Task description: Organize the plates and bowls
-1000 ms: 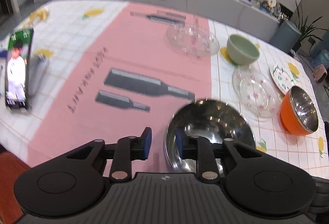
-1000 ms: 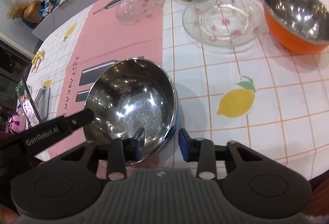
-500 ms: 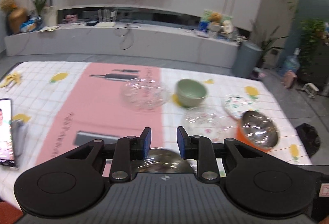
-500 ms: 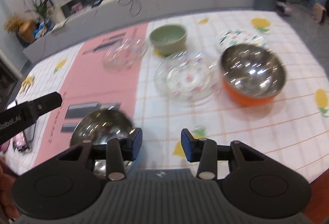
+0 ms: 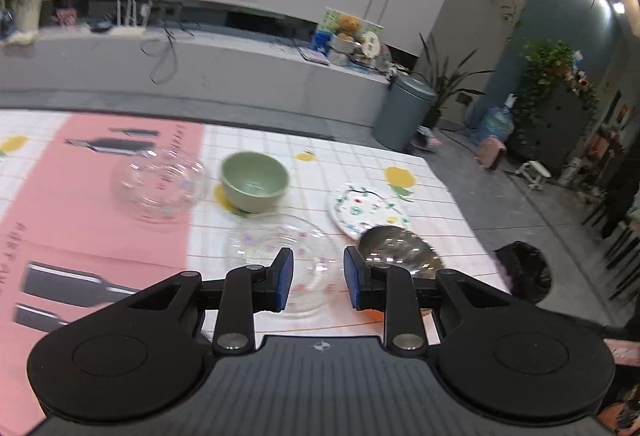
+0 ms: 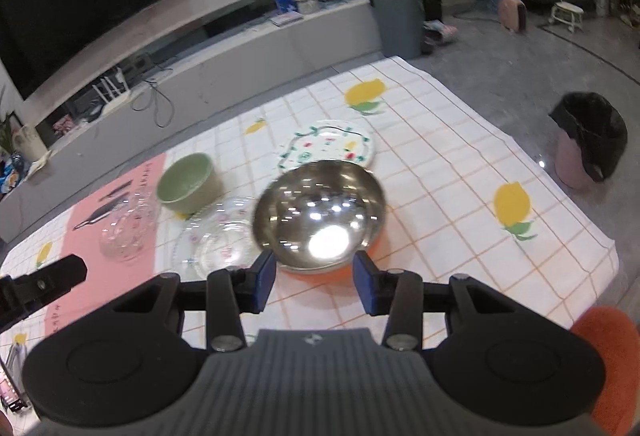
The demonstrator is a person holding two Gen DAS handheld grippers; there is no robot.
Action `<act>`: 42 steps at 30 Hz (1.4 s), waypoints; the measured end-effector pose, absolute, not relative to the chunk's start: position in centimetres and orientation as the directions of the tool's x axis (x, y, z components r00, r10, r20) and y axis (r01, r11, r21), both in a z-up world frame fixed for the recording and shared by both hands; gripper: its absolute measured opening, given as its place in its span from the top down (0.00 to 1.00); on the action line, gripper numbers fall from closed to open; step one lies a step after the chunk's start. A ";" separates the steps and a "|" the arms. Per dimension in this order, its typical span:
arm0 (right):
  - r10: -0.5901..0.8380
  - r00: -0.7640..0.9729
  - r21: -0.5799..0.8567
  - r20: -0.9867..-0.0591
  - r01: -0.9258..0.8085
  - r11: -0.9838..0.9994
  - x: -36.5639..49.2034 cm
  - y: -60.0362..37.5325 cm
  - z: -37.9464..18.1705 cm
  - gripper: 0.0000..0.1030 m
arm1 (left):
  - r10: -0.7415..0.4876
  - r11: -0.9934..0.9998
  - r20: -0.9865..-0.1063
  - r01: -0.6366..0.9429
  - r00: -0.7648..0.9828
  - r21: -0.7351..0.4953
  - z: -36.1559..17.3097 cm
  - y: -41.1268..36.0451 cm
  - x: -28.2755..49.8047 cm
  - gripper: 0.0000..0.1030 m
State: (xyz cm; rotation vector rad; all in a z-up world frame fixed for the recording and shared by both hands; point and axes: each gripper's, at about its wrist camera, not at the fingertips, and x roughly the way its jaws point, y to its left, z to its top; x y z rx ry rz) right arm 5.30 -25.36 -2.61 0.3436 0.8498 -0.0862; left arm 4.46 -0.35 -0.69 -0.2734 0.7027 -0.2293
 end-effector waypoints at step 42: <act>0.113 0.476 0.302 -0.872 0.343 0.889 14.4 -29.0 -11.0 0.81 | -0.327 0.936 -0.804 0.049 0.496 -0.350 -9.4 -8.2 16.2 0.82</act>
